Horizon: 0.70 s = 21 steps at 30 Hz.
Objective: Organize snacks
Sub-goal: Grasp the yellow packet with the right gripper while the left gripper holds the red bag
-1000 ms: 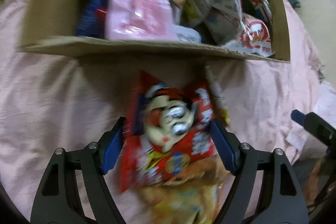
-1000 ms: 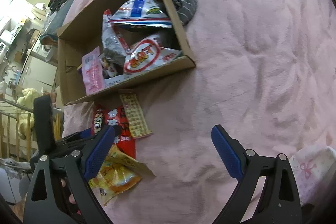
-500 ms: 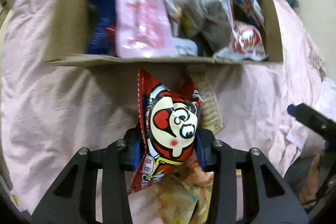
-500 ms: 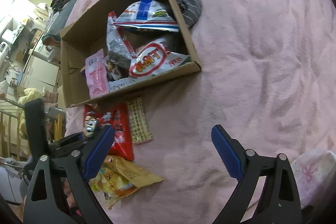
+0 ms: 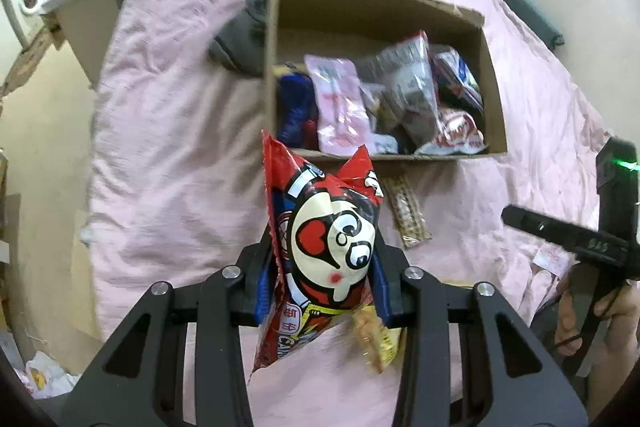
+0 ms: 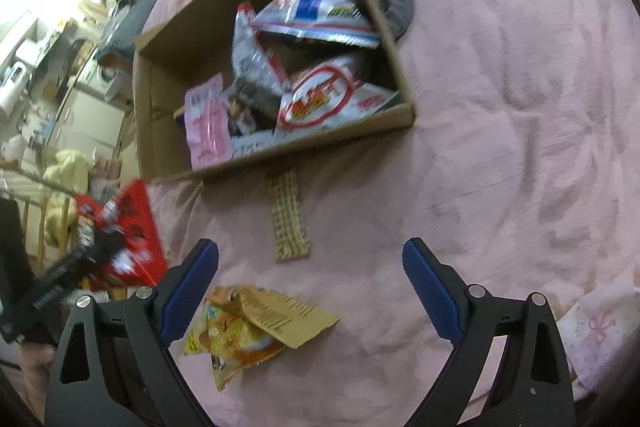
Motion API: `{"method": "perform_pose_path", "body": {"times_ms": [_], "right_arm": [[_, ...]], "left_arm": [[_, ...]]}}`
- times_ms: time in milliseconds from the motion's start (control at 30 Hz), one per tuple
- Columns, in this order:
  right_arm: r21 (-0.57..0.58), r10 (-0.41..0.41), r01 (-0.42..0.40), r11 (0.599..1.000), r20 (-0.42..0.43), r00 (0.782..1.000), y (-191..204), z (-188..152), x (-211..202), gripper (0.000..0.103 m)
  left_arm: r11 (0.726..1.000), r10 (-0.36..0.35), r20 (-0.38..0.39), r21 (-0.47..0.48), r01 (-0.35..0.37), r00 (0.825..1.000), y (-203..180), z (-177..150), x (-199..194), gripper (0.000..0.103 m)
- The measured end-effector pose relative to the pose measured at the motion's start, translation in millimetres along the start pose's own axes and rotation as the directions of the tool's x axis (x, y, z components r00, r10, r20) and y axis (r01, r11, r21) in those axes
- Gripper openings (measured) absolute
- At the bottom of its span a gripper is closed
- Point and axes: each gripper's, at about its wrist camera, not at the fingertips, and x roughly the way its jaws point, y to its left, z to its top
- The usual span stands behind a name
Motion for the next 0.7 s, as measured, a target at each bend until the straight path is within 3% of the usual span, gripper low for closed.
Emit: {"method": "perform_pose_path", "body": {"times_ms": [133,267,333,467,633,667,700], "right_arm": [[-0.076,0.027,-0.037,0.996,-0.129,0.991,17,-9,24,0.096],[-0.279,-0.059,-0.005,0.96,-0.221,0.974,46,-25,46,0.094],[-0.359,-0.096,0.006,0.933,-0.234,0.968,58,-32,52,0.083],[-0.424,-0.153,0.032,0.905,-0.255,0.955,66,-38,69,0.071],[-0.445,-0.174,0.029,0.895,-0.288,0.942,71,-39,90,0.056],[-0.436,-0.165,0.02,0.9,-0.298,0.94,71,-39,92,0.051],[-0.433,-0.16,0.013,0.901,-0.305,0.939,71,-39,94,0.039]], "left_arm": [[0.999,-0.008,0.008,-0.047,0.008,1.0,17,-7,-6,0.035],[0.993,-0.039,-0.025,-0.114,0.036,0.999,25,-10,5,0.035],[0.992,-0.049,-0.031,-0.116,0.045,0.998,24,-11,6,0.035],[0.993,-0.056,-0.039,-0.111,0.051,0.998,21,-11,7,0.035],[0.993,-0.058,-0.037,-0.108,0.053,0.998,18,-11,8,0.035],[0.993,-0.06,-0.038,-0.108,0.055,0.997,19,-11,9,0.035],[0.993,-0.059,-0.04,-0.109,0.054,0.997,19,-12,9,0.035]]}}
